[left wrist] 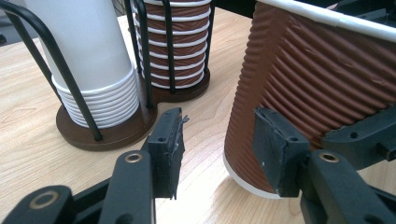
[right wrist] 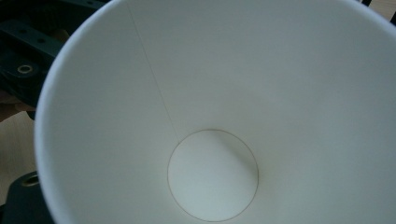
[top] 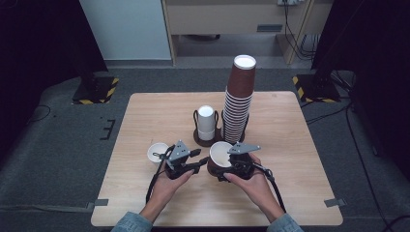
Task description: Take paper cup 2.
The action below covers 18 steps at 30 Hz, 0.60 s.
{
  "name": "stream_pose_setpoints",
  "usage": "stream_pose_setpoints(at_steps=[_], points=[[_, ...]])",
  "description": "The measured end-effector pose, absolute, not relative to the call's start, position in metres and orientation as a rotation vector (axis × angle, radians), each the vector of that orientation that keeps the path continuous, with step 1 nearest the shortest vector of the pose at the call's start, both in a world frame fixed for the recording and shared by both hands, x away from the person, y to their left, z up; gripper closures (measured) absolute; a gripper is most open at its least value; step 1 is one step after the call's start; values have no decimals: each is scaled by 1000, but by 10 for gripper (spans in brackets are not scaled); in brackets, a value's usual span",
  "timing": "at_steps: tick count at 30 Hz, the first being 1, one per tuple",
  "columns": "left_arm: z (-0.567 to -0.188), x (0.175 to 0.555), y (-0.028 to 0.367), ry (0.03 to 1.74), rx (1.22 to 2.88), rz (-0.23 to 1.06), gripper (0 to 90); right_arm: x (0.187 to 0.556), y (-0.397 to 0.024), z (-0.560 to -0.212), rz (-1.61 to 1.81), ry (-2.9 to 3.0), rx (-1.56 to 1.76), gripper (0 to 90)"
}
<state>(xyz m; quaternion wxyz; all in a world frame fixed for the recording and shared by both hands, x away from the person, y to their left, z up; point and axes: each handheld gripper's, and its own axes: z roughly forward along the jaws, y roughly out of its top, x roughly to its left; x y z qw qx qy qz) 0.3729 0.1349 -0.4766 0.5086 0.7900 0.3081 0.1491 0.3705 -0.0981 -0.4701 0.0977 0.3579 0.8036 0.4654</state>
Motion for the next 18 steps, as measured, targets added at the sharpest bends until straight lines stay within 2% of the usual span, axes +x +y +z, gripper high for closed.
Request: stream_pose_setpoints(at_steps=[18], points=[[-478, 372, 134, 741, 1912, 360, 513, 371, -97, -469, 1368, 2367, 1043, 124]])
